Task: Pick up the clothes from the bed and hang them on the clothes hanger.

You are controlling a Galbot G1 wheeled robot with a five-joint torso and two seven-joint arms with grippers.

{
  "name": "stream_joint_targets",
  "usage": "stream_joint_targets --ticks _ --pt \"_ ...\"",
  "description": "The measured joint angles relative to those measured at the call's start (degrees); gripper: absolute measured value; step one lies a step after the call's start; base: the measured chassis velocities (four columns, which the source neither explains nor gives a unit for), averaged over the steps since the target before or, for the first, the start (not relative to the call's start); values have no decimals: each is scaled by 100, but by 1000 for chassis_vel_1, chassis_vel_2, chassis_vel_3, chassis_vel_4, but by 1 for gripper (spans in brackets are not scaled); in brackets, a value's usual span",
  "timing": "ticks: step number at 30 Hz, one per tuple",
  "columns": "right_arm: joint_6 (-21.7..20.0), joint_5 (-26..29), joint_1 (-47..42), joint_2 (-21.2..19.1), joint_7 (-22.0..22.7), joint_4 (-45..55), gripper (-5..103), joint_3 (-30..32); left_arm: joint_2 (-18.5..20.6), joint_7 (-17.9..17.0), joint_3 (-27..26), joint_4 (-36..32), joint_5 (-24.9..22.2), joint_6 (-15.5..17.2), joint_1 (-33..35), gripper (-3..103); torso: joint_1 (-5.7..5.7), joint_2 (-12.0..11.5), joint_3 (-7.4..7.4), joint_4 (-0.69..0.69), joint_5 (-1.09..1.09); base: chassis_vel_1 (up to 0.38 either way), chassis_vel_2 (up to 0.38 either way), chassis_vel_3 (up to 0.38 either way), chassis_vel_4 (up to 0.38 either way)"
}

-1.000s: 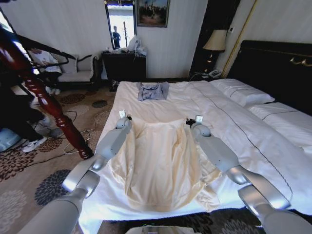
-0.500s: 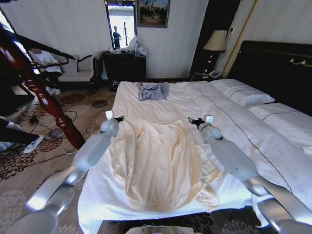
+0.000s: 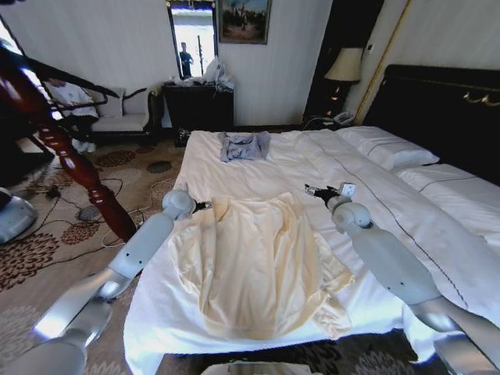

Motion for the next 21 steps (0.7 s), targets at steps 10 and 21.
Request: stream_joint_targets --ticks 10,21 --pt "4 -56 -1075 -248 168 965 100 863 1426 1108 -1447 -1842 906 -738 2265 100 -1 0 -1 0 -2 0 0 0 0" --pt "250 -560 -3446 -397 182 2732 100 2688 1607 2047 -3141 -2806 1982 -1573 4466 100 -1 0 -1 3 -1 0 0 0 0"
